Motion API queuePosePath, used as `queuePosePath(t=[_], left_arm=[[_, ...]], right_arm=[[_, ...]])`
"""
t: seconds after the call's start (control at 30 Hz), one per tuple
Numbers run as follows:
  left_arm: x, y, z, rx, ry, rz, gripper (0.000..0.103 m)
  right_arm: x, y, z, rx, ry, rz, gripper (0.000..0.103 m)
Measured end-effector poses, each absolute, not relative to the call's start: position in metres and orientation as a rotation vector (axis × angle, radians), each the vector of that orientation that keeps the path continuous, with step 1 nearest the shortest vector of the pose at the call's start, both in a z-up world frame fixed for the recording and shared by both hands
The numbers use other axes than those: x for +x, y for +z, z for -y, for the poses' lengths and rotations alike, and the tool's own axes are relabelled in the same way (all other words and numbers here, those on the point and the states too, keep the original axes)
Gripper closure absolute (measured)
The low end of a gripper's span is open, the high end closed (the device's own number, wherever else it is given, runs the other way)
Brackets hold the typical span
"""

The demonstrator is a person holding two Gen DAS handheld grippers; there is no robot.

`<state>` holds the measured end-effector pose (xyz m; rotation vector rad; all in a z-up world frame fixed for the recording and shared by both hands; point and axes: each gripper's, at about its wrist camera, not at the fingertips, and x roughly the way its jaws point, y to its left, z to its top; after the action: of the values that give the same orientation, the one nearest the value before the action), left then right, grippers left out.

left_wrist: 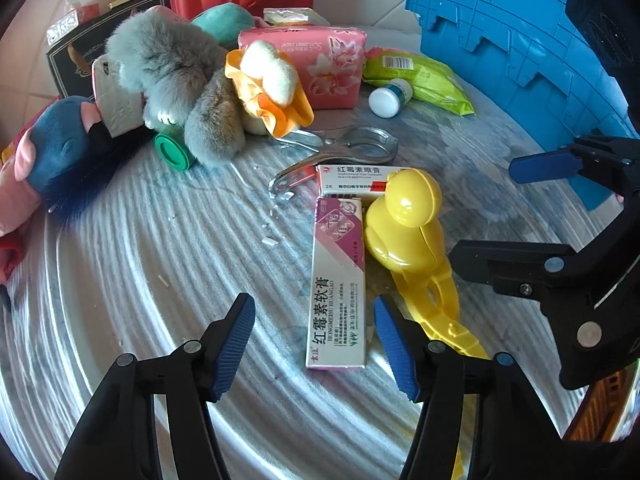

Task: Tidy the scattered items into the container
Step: 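Grasp the pink-and-white ointment box with the left gripper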

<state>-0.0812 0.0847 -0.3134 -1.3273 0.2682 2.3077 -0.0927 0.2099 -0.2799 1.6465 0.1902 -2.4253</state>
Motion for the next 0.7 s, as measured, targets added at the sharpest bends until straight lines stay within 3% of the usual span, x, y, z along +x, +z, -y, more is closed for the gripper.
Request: queuePosePath(t=[0.2, 0.27, 0.3, 0.7], left_arm=[[-0.081, -0.321, -0.091, -1.319, 2.285, -0.257, 0.043], [-0.082, -0.319, -0.089, -1.313, 2.287, -0.245, 0.069], [-0.083, -0.319, -0.088, -1.316, 2.287, -0.238, 0.076], [-0.067, -0.306, -0.066, -1.285, 2.325, -0.207, 0.076]], right_arm=[[-0.092, -0.284, -0.209, 1.655, -2.425, -0.186, 0.000], [-0.092, -0.284, -0.207, 1.649, -2.427, -0.192, 0.000], [-0.092, -0.285, -0.206, 1.647, -2.428, -0.194, 0.000], [-0.101, -0.291, -0.180, 1.606, -2.431, -0.212, 0.000]])
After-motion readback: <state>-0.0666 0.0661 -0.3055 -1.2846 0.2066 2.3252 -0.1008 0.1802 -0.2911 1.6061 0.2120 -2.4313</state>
